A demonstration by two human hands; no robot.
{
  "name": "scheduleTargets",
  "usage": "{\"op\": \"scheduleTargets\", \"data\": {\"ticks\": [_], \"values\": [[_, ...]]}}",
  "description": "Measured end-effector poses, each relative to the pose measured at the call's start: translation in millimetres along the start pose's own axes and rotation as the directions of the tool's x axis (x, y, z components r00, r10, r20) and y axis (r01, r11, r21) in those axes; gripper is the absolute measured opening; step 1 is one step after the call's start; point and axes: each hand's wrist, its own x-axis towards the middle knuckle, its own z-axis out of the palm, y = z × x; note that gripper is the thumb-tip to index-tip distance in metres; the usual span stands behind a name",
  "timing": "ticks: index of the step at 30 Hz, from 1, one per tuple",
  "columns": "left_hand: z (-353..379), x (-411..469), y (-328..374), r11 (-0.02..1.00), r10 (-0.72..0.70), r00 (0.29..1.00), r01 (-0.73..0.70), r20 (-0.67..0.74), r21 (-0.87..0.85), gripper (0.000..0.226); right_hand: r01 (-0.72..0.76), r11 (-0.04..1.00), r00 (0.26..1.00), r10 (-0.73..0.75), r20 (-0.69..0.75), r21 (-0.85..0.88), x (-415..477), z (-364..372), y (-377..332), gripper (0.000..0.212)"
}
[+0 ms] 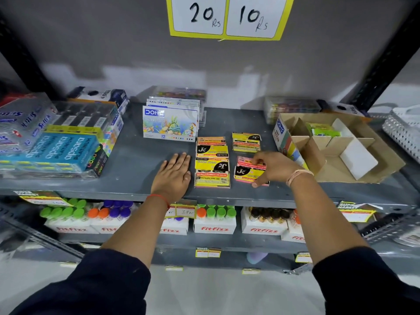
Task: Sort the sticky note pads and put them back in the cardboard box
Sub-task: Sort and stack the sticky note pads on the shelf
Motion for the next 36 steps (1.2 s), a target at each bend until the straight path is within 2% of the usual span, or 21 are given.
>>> {"op": "scheduleTargets", "data": {"ticks": [4,9,13,17,21,25,29,33,36], "values": [[0,0,0,1.000,-0.001,1.000,0.001,-0.005,-0.010,0.065,0.045,0.992,0.998,-0.039,-0.053,0.122,-3,-10,-1,0.055],[2,1,-1,1.000,0.004,1.000,-0.004,-0.025,0.007,0.070,0.056,0.971,0.984,-0.015,-0.175,0.234,21,-49,0,0.058],[4,2,-3,1.000,0.009,0.999,-0.010,-0.052,-0.006,0.089,-0.012,1.000,0.992,0.013,-0.125,0.009,57,-68,0,0.066],[3,1,-3,1.000,0.017,0.998,-0.018,-0.064,-0.024,0.088,-0.054,0.998,0.998,0.056,-0.037,0.035,80,-69,2,0.066],[3,1,-3,1.000,0.017,0.998,-0.017,-0.053,-0.014,0.088,-0.083,0.994,0.996,0.086,-0.038,0.067,89,-59,8,0.067],[3,1,-3,1.000,0.017,0.998,-0.017,-0.055,0.002,0.088,-0.042,0.994,0.999,0.045,-0.028,0.102,81,-56,5,0.062],[4,2,-3,1.000,0.015,0.998,-0.015,-0.057,-0.003,0.088,0.066,0.996,0.997,-0.067,0.025,0.057,52,-48,-6,0.051],[4,1,-2,1.000,0.011,0.999,-0.010,-0.050,0.011,0.089,0.102,0.990,0.973,-0.079,0.217,-0.096,29,-24,-17,0.047],[3,1,-2,1.000,0.013,0.999,-0.012,-0.046,0.011,0.090,0.132,0.967,0.970,-0.080,0.230,-0.219,26,-11,-20,0.047]]}}
